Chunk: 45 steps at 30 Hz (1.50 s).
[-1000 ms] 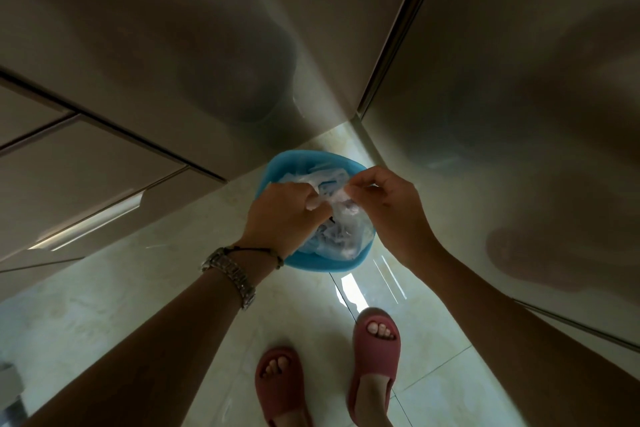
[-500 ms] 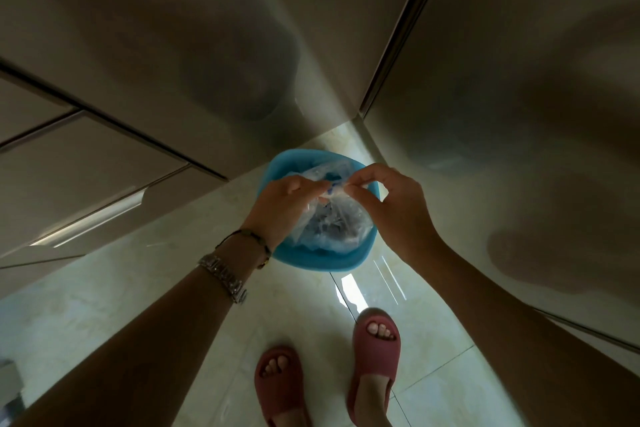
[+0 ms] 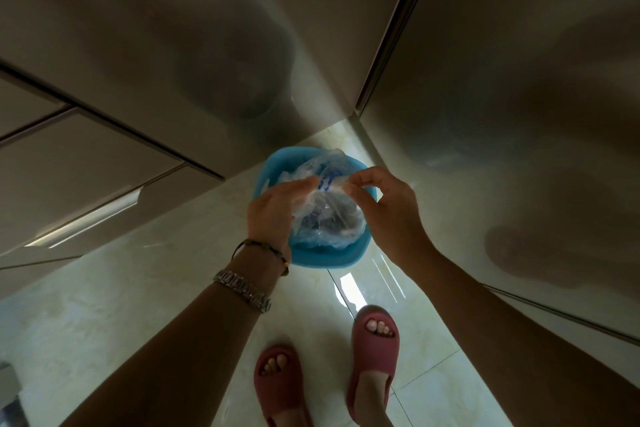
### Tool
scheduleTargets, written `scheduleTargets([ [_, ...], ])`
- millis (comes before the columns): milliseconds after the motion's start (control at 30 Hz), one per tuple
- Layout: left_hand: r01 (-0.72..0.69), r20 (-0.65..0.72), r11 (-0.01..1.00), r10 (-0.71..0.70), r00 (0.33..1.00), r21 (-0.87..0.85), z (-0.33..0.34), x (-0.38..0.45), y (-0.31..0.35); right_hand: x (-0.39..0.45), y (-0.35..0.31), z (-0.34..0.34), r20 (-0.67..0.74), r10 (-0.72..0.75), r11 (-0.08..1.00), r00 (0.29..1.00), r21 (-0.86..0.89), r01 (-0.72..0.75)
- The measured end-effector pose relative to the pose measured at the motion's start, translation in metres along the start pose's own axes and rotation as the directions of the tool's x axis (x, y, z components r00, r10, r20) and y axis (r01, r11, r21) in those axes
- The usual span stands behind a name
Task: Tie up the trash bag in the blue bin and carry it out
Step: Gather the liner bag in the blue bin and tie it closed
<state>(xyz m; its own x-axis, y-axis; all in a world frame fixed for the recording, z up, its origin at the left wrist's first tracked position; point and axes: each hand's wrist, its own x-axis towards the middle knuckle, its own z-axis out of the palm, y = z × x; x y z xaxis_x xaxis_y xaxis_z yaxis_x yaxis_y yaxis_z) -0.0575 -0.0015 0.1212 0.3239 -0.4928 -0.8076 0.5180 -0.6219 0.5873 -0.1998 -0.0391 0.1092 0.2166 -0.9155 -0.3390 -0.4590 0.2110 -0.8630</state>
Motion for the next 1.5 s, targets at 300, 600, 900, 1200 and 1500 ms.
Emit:
scheduleTargets([
  [300,0.077,-0.163,0.993,-0.091,0.982,-0.091,0.005,0.001,-0.006,-0.004,0.008,0.009,-0.08,0.094,0.995,0.992,0.03,-0.092],
  [600,0.084,-0.276,0.996,-0.091,0.957,-0.038,-0.02,0.033,-0.015,-0.011,0.036,-0.007,-0.204,0.171,0.985,0.964,0.065,-0.161],
  [900,-0.008,-0.417,0.996,0.044,0.908,0.089,-0.053,0.05,-0.023,-0.016,0.059,-0.018,-0.3,0.224,0.975,0.927,0.07,-0.213],
  [1200,-0.063,-0.481,0.994,0.098,0.871,0.088,-0.052,0.045,-0.022,-0.021,0.064,-0.021,-0.356,0.253,0.967,0.9,0.06,-0.248],
  [1500,-0.144,-0.51,0.985,0.17,0.843,0.09,-0.055,0.044,-0.023,-0.021,0.063,-0.023,-0.387,0.285,0.958,0.877,0.087,-0.273],
])
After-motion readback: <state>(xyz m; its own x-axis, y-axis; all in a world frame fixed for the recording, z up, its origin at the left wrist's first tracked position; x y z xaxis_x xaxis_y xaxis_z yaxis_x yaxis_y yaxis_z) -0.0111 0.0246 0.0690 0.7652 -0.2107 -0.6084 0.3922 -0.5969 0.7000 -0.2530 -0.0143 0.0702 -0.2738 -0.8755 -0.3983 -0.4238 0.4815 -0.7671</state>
